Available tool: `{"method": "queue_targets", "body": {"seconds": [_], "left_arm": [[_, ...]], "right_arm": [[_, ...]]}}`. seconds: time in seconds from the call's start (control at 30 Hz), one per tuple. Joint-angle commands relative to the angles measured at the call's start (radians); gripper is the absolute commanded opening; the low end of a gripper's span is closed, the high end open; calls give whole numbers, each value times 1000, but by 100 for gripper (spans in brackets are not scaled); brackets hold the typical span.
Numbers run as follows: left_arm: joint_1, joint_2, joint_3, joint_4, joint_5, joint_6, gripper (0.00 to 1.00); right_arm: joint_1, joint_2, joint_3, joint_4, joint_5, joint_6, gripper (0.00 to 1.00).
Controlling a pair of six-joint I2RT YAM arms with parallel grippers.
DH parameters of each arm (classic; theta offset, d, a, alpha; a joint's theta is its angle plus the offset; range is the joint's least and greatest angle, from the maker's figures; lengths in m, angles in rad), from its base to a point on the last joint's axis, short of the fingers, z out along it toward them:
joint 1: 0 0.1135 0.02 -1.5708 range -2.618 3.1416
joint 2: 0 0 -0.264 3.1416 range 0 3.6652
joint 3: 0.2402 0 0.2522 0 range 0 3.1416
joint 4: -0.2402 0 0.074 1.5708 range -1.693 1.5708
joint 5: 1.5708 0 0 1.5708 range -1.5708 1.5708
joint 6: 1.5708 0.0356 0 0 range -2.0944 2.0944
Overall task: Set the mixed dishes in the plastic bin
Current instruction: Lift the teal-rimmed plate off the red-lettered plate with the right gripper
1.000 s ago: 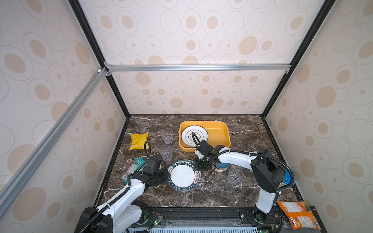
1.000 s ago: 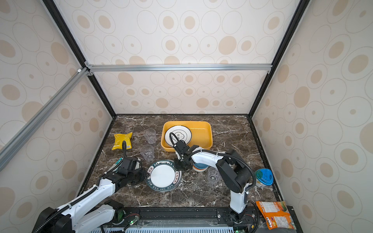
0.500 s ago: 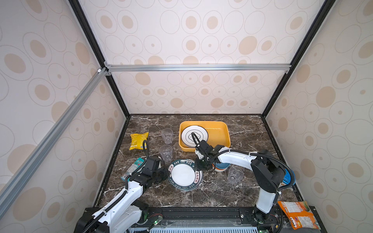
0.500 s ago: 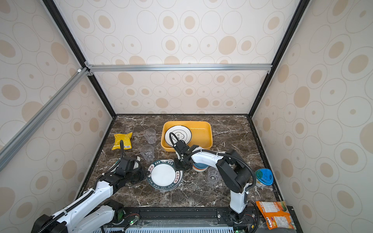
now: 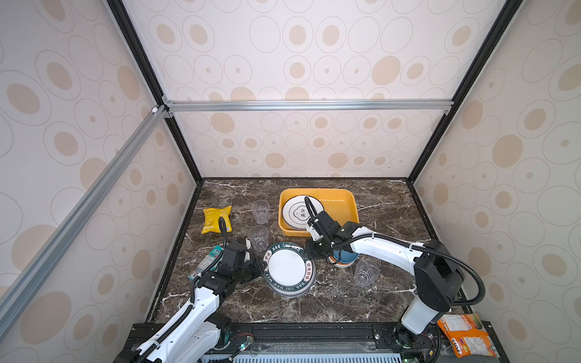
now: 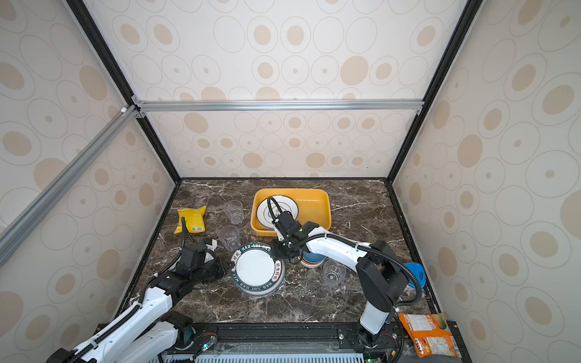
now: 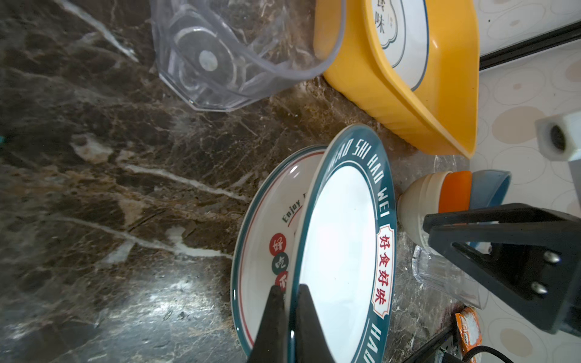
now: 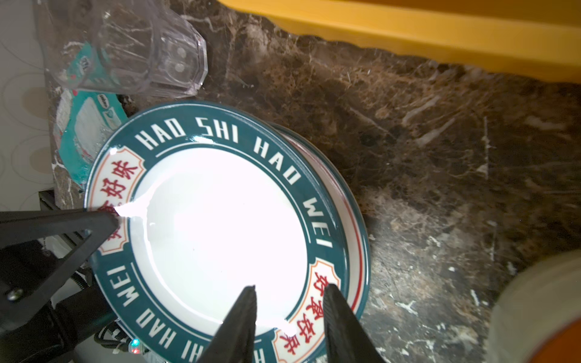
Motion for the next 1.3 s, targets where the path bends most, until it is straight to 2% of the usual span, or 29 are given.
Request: {"method": "queue_targets", "body": {"seconds": [0.0,0.17,0.27,0.43,0.83,1.1,1.27], "left_arm": [[9,-18,42,61,46,-22,0],[14,-22,74,86,69,-42,0],[16,-15,94,107,86,-56,0],[19,12,135,130,99,-60,0],[28,66,177,237,176,-114,0],[31,76,176,281,204,-143,0],[38,78,174,291,207,-152,0]], "right_arm": [[-22,-58,8,-24,22,13,40],[-66,-128,-19,-23,15,24,44],[-100,-166,-53,13,-30,39,45],[-156,-216,-128,105,-110,85,44],[-214,-256,-184,196,-185,124,41],[-223,-259,-197,227,-204,138,36],[-225,-261,-200,244,-210,143,25]]}}
